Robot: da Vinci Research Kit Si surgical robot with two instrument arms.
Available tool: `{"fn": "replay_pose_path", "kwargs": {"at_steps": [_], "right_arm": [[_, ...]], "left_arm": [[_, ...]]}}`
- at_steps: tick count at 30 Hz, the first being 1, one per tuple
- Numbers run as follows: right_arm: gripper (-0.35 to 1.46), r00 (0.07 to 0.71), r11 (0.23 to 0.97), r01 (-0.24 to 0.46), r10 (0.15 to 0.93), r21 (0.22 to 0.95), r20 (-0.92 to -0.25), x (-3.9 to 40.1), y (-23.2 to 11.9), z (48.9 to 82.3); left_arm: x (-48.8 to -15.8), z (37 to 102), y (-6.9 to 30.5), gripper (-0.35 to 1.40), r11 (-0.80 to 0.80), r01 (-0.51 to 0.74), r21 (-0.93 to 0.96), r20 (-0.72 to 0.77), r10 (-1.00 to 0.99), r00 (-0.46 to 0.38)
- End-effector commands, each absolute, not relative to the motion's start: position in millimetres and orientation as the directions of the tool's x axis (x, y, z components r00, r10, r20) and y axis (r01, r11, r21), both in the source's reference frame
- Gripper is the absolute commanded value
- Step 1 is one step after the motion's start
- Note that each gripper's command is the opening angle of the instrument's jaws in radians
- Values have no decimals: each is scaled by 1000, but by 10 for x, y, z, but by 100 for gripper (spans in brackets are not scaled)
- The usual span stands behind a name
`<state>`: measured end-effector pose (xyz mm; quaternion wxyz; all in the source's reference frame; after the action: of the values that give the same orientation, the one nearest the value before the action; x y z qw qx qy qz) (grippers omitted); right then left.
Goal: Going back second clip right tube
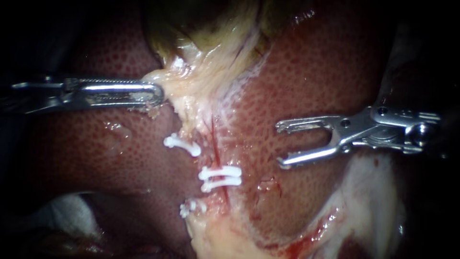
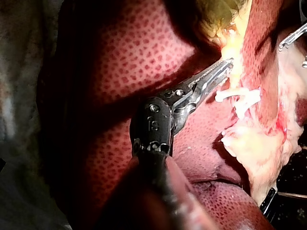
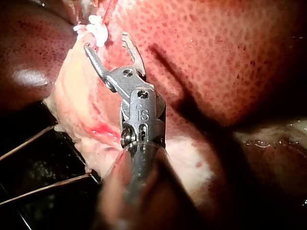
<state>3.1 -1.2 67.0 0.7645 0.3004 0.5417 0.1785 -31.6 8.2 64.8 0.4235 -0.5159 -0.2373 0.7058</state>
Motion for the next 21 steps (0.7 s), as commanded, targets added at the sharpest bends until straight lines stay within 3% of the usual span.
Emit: {"fn": "replay_pose_path", "kwargs": {"at_steps": [1, 15, 21], "right_arm": [[49, 349, 756, 52, 599, 653, -721, 30, -13, 669], [49, 350, 756, 53, 598, 652, -721, 30, -15, 669], [50, 349, 756, 53, 598, 653, -721, 31, -15, 667]], "left_arm": [[-320, 653, 81, -35, -530, -363, -766, -528, 841, -114], [-376, 713, 71, -35, -527, -342, -778, -508, 848, -153], [-376, 713, 72, -35, -528, -341, -778, -508, 848, -154]]}}
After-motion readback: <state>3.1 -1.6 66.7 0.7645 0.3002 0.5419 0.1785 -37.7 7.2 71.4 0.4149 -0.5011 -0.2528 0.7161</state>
